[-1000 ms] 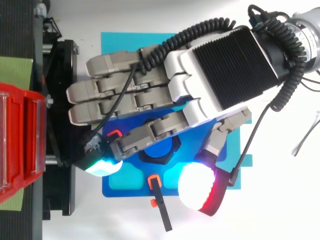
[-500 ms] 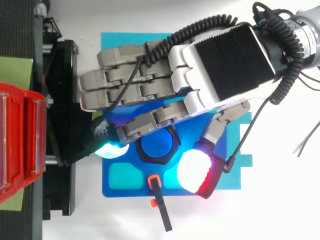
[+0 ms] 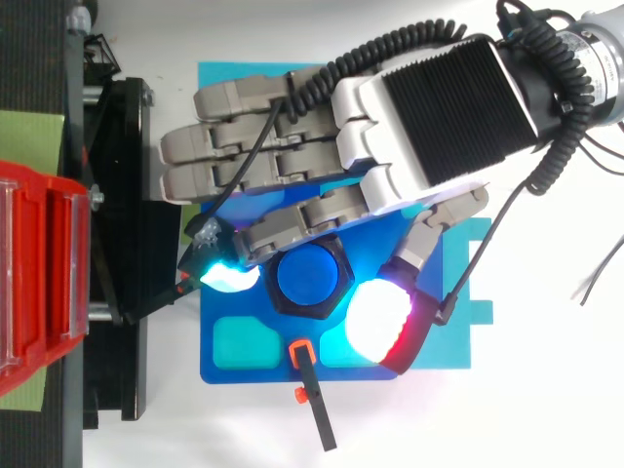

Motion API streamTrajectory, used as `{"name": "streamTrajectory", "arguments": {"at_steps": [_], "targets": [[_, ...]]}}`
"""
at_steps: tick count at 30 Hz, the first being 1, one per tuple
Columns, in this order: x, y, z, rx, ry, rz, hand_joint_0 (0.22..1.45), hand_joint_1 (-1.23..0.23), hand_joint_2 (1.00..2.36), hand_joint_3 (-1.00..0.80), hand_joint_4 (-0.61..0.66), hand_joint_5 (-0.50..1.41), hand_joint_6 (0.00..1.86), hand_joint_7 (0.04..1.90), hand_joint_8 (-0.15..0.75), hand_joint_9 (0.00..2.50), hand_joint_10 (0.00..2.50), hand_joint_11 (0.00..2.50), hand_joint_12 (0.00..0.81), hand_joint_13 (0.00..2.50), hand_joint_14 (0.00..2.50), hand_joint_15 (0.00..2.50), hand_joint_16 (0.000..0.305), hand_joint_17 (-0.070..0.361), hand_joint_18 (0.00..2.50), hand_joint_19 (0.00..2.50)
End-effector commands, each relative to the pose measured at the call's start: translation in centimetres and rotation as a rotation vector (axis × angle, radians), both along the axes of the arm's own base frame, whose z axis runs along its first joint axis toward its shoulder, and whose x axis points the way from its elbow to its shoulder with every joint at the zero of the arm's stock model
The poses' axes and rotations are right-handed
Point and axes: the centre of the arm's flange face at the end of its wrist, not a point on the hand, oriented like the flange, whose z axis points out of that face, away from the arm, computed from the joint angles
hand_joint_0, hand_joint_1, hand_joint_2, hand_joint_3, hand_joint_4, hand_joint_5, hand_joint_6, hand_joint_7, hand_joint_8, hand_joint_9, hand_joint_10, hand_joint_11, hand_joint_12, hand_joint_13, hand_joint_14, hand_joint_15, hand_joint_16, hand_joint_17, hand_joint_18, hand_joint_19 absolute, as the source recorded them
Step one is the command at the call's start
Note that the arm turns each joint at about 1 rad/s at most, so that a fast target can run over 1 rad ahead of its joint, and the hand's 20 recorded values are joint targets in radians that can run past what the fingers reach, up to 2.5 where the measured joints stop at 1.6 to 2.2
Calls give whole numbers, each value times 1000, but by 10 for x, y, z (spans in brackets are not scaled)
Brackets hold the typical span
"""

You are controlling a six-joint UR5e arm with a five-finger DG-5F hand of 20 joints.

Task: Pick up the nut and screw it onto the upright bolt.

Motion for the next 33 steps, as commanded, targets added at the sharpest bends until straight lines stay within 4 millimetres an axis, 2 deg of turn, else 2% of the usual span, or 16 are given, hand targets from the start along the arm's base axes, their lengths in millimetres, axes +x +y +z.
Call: {"name": "streamTrajectory", "arguments": {"at_steps": [1,14,28,33], "targets": [[0,-3,1,-1,-4,-3,473,39,1000,-500,193,-165,504,965,205,109,0,0,322,140,0,0,39,88,0,0],[-1,-12,3,-5,-25,-6,476,27,1000,-500,213,-140,503,1107,225,181,0,0,319,219,0,0,38,85,0,0],[-1,-13,3,-5,-31,-6,478,2,1000,-500,226,-123,503,1121,238,286,0,0,314,299,0,0,37,83,0,0],[-4,-12,-3,-12,-16,-8,483,-28,1000,-500,236,-119,503,1118,239,312,0,0,308,342,0,0,36,80,60,0]]}}
